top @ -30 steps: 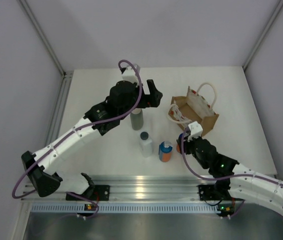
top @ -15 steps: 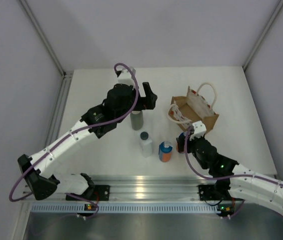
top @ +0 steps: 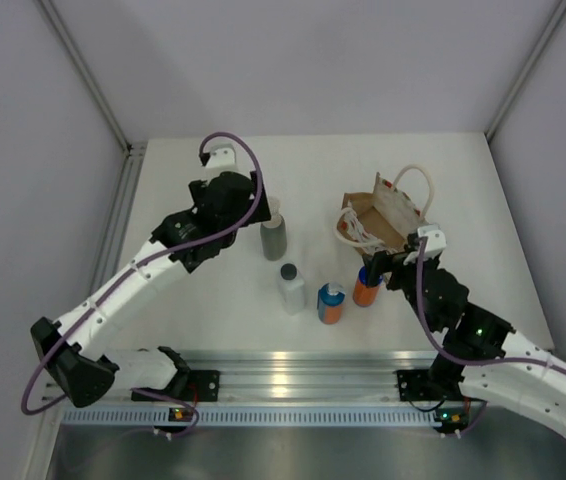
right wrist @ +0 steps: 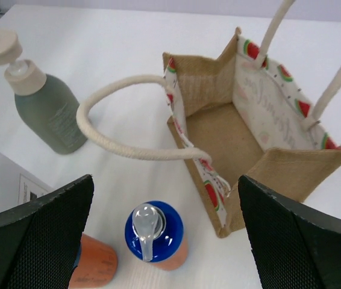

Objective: Take the personal care products out of the canvas bag

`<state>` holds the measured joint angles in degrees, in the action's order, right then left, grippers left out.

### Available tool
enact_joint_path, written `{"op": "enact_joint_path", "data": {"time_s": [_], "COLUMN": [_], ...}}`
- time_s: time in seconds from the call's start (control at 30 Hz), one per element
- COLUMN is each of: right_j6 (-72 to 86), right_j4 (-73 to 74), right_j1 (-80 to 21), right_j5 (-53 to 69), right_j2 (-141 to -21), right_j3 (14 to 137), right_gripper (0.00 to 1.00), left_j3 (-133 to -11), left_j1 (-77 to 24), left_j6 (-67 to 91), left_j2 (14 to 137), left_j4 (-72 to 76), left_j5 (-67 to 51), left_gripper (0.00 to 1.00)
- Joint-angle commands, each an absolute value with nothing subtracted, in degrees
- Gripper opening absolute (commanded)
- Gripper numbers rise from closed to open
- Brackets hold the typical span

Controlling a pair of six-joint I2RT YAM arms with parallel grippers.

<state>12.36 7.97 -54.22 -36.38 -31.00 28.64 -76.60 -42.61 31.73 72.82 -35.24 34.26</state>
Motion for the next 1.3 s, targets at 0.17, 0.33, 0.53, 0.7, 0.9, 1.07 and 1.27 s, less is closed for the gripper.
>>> {"op": "enact_joint_path", "data": {"time_s": [0.17,0.33,0.53,0.7,0.9,1.07,1.27], "right_j6": [12.0,13.7,14.2,13.0,12.6,13.0,13.5], "right_j4": [26.4,36.5,44.2,44.6,44.6,44.6,44.6], "right_j1": [-51.4,-45.8,-45.4,-45.5,-45.5,-45.5,-45.5], "right_j5": [-44.6,-43.3,-45.1,-46.8,-46.8,-46.8,-47.5], "right_j2": [-34.3,-32.3,-28.1,-23.7,-21.3,-21.2,-21.2], "right_j3": [42.5,49.4,54.1,53.1,52.0,51.2,51.0], "right_gripper": [0.99,1.00,0.99,1.00,0.99,0.99,0.99], "left_j3": [-68.2,-67.8,-65.0,-61.5,-57.5,-56.2,-55.4], "left_j1": [-28.0,-24.3,-22.7,-22.8,-22.8,-22.7,-22.8], "left_j6": [33.1,32.2,28.3,27.0,28.1,27.2,27.8], "left_j2": [64.0,59.3,48.7,42.0,39.1,39.7,36.4], "left_j4": [-45.4,-51.4,-53.7,-53.6,-52.0,-50.1,-50.1], "left_j5": [37.5,38.8,38.5,39.6,38.8,37.0,38.0], "left_gripper": [0.98,0.98,0.98,0.98,0.98,0.98,0.98]}}
